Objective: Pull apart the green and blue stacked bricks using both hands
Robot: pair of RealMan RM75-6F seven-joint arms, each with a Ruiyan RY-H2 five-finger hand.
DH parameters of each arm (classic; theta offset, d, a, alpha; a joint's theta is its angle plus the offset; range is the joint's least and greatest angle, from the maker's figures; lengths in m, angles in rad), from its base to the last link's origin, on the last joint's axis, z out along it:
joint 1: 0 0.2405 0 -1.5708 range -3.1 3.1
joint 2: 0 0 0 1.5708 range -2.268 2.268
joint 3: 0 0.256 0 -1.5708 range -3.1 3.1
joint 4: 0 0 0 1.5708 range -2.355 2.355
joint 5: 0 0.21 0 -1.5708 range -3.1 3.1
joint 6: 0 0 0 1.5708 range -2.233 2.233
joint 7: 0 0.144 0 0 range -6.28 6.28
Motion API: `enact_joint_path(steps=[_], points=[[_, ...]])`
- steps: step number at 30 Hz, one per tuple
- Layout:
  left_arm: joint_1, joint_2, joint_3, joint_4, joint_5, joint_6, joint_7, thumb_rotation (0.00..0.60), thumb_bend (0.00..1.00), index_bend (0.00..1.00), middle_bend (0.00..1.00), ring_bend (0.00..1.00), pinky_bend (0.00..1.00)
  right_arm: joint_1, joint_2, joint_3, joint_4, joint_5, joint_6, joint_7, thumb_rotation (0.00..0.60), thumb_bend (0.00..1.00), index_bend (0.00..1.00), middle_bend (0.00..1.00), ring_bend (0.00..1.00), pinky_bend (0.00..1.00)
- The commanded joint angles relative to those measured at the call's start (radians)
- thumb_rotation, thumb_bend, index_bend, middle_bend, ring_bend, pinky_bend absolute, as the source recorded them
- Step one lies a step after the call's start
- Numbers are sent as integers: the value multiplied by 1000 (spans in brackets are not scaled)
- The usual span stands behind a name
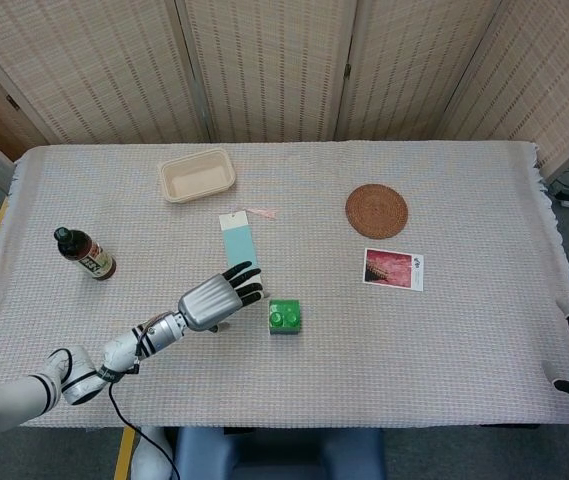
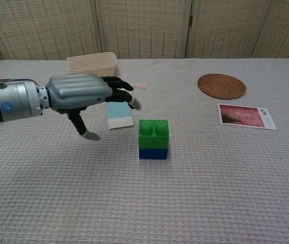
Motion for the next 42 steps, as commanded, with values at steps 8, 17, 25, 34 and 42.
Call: enact_joint_path(steps=[8, 17, 25, 34, 42], points=[[-97, -1, 4, -100, -17, -80, 69, 600, 239, 162, 198, 0, 2, -6, 18, -20, 1, -18, -12, 35, 600, 374, 0, 0, 0, 0], [-138, -48, 22, -31, -12, -84, 108, 600, 238, 162, 187, 0, 0, -19, 34, -27, 8, -42, 7, 81, 600, 373, 0, 0, 0, 0], [-171, -78, 32, 27, -17, -62, 39, 600, 237, 162, 187, 0, 0, -12, 35, -26, 13, -30, -12, 87, 600, 373, 0, 0, 0, 0], [-187, -110, 46, 54, -34, -39, -38, 600, 238, 166, 187, 0, 0, -14, 38, -26, 14, -29, -9, 91, 600, 373, 0, 0, 0, 0], [-205, -155, 69, 135, -23, -24, -71, 600, 238, 177, 187, 0, 0, -18, 41, -23, 19, -21, -5, 102, 600, 373, 0, 0, 0, 0]])
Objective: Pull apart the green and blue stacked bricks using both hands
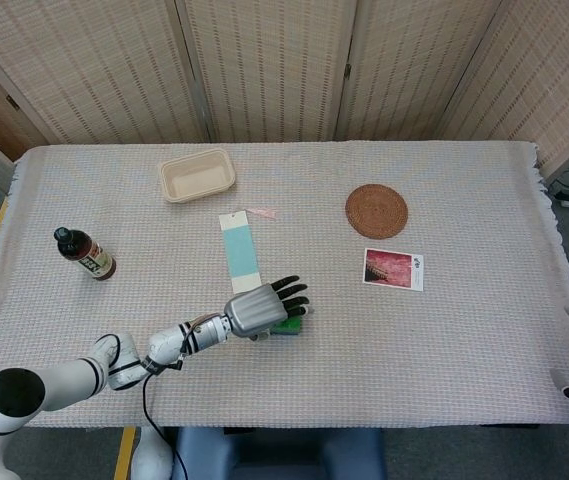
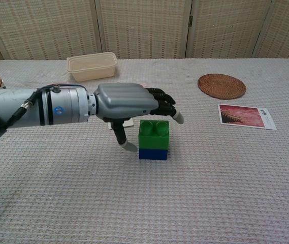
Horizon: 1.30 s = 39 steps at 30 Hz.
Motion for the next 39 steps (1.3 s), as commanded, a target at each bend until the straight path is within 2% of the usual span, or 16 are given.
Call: enact_joint_path(steps=[1, 8, 15, 20, 25, 31, 39], points=[[-8, -16, 15, 33, 10, 9, -9, 600, 238, 178, 187, 0, 0, -1, 2, 1, 1, 1, 1, 4, 600, 373, 0, 0, 0, 0], [-9, -28, 46, 79, 17, 18, -14, 600, 238, 232, 195, 9, 0, -3, 2, 2, 3, 3, 2, 5, 600, 373, 0, 0, 0, 0], [-9, -32, 56, 100, 20, 49, -30, 600, 239, 346, 296, 86, 16, 4, -2, 3, 3, 12, -10, -5, 600, 374, 0, 0, 0, 0], [-8, -26, 62, 98, 19, 60, -20, 600, 240, 354, 313, 98, 17, 5, -3, 4, 3, 14, -13, -8, 600, 373, 0, 0, 0, 0], [7, -43, 65, 125, 25, 110, -18, 600, 239, 441, 414, 160, 71, 4, -2, 2, 0, 9, -10, -8, 600, 373, 0, 0, 0, 0], [27, -74, 61, 179, 32, 184, -19, 600, 241, 660, 624, 283, 161, 7, -4, 1, 1, 8, -17, -11, 600, 374, 0, 0, 0, 0], [40, -75, 62, 196, 25, 207, -6, 600, 241, 747, 717, 347, 215, 8, -5, -1, -3, 4, -15, -16, 600, 373, 0, 0, 0, 0]])
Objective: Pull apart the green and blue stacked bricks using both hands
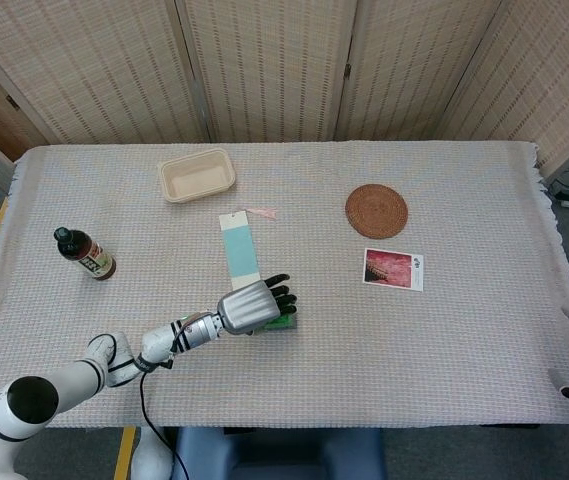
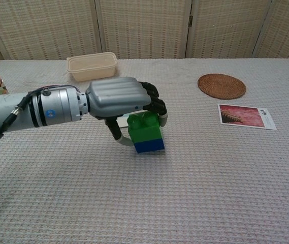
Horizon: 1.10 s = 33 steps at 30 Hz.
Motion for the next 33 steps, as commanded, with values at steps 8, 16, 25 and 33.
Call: enact_joint_path(steps=[8, 16, 25, 33], points=[[22, 17, -12, -23, -19, 26, 48, 600, 241, 828, 808, 430, 272, 5, -7, -4, -5, -11, -4, -12, 600, 373, 0, 0, 0, 0], [42, 64, -22, -84, -46, 21, 94, 600, 241, 830, 814, 434, 275, 60, -24, -16, 47, -129, -60, 132, 600, 374, 0, 0, 0, 0], [70, 117, -36, -157, -66, 39, 141, 600, 240, 831, 816, 439, 274, 267, -48, 7, 197, -284, -230, 586, 600, 373, 0, 0, 0, 0], [82, 131, -55, -174, -72, 65, 136, 600, 240, 830, 817, 441, 276, 475, -147, 8, 361, -341, -390, 1062, 600, 373, 0, 0, 0, 0]])
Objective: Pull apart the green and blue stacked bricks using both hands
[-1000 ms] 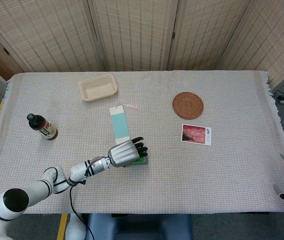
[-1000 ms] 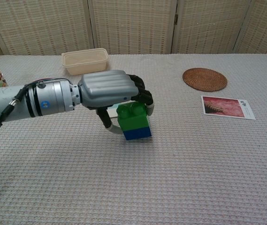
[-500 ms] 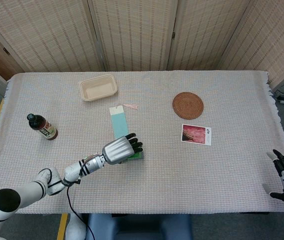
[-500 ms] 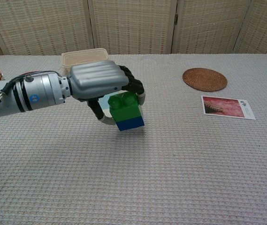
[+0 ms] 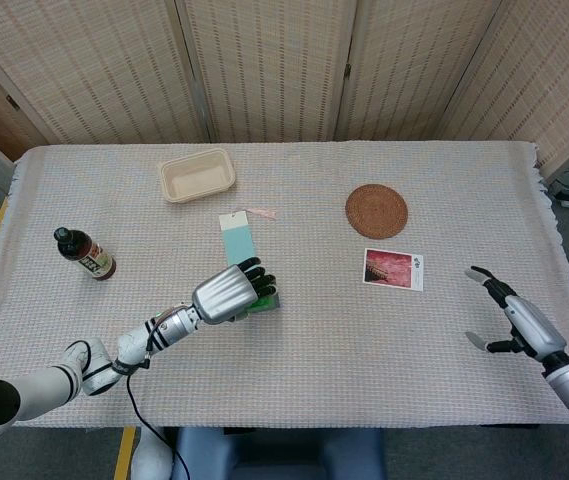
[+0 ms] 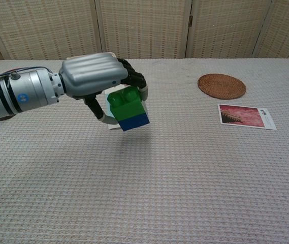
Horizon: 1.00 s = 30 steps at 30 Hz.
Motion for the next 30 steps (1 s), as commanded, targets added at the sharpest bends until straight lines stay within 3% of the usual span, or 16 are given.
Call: enact_joint_path(steps=[1, 11, 18, 30], points=[[9, 5, -6, -5, 0, 21, -17, 600, 240, 830, 817, 440, 275, 178, -87, 1, 143, -72, -125, 349, 600, 373, 0, 0, 0, 0], [9, 11, -31, -6, -5, 46, -68, 600, 241, 830, 817, 442, 265, 384, -297, -62, 366, -173, -173, 724, 600, 373, 0, 0, 0, 0], [9, 15, -56, 3, -25, 56, -116, 600, 241, 832, 819, 443, 265, 477, -450, -108, 524, -221, -128, 848, 600, 373, 0, 0, 14, 0], [14, 6, -60, 73, -34, 62, -201, 600, 241, 833, 820, 443, 265, 558, -671, -117, 791, -183, -44, 1031, 600, 373, 0, 9, 33, 0]])
